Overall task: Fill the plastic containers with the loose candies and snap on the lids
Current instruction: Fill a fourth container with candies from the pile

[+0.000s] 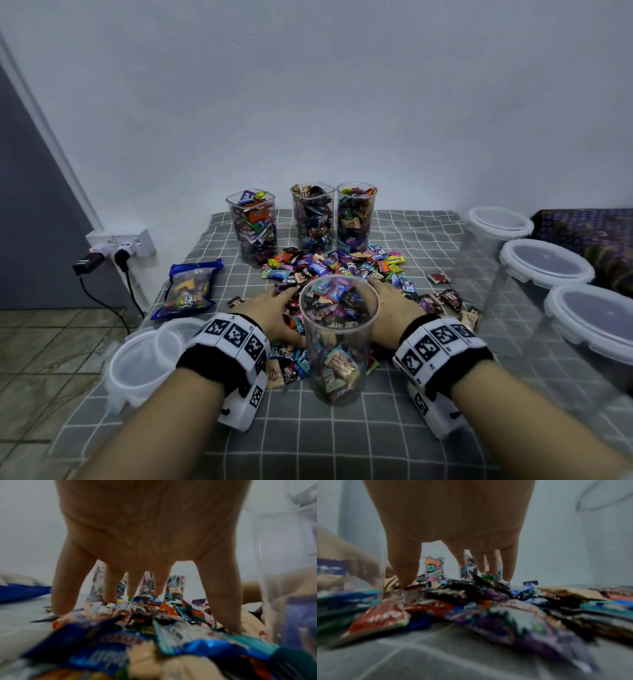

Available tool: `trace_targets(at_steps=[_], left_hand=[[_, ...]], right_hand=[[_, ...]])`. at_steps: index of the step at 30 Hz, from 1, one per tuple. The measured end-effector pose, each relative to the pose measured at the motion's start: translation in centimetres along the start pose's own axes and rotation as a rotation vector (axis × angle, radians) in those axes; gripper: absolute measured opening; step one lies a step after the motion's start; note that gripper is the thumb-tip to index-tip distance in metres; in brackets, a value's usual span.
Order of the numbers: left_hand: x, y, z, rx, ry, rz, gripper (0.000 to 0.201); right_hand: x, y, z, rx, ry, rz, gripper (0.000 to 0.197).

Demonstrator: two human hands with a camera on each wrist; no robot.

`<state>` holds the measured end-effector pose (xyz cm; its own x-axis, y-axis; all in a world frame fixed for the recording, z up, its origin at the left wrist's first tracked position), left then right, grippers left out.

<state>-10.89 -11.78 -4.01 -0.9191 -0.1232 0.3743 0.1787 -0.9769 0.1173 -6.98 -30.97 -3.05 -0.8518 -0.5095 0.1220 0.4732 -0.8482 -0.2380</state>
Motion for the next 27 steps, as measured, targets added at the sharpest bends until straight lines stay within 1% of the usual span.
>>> trace_targets(at_steps=[3, 5, 6, 10, 12, 14, 15, 19, 23, 27], left_hand=[[-0.3, 0.6, -0.4, 0.024, -0.032, -0.053, 0.118], [-0.4, 1.2, -0.5, 0.012, -0.028, -0.107, 0.111], [-0.2, 1.5, -0.4, -0.011, -0.02, -0.116, 0.103], [0.2, 2.4, 0.2, -0.098, 0.072, -0.096, 0.057], [0.5, 2.8, 0.6, -0.11, 0.128, -0.093, 0.042], [0.5, 2.8, 0.8, -0.113, 0.161, -0.091, 0.037], [0.5, 2.8, 0.9, -0.107, 0.167, -0.086, 0.035], [0.6, 2.9, 1.4, -0.066, 0.193, -0.08, 0.024], [0.8, 2.7, 1.8, -0.049, 0.247, -0.059, 0.018], [1.2, 2.4, 2.2, -0.016, 0.274, -0.017, 0.013]], right_hand=[[-0.7, -0.1, -1.2, 0.058, -0.102, 0.01, 0.092], [-0.7, -0.3, -1.1, 0.088, -0.127, 0.02, 0.087], [-0.7, -0.4, -1.0, 0.103, -0.127, 0.029, 0.083], [-0.5, -0.6, -0.7, 0.103, -0.125, 0.002, 0.059], [-0.5, -0.6, -0.5, 0.082, -0.1, -0.008, 0.046], [-0.3, -0.9, -0.2, 0.106, -0.07, 0.018, 0.035], [-0.2, -1.1, 0.0, 0.127, -0.056, 0.039, 0.032], [0.0, -1.3, 0.4, 0.11, -0.006, 0.064, 0.028], [0.1, -1.0, 0.6, 0.081, 0.032, 0.041, 0.027], [0.4, -1.3, 1.6, 0.068, 0.121, 0.045, 0.025]])
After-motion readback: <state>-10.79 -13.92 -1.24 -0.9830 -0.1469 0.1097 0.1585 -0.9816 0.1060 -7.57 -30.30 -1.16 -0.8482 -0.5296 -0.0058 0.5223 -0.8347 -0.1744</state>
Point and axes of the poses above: each hand's wrist, its own x-axis away from the middle knuckle, its own z-axis out of the back of the hand, y = z × x, the point moved 7 cm from there along -x, towards the middle knuckle, and after that the axes turned 2 degrees about z, right-handed, at the moved point
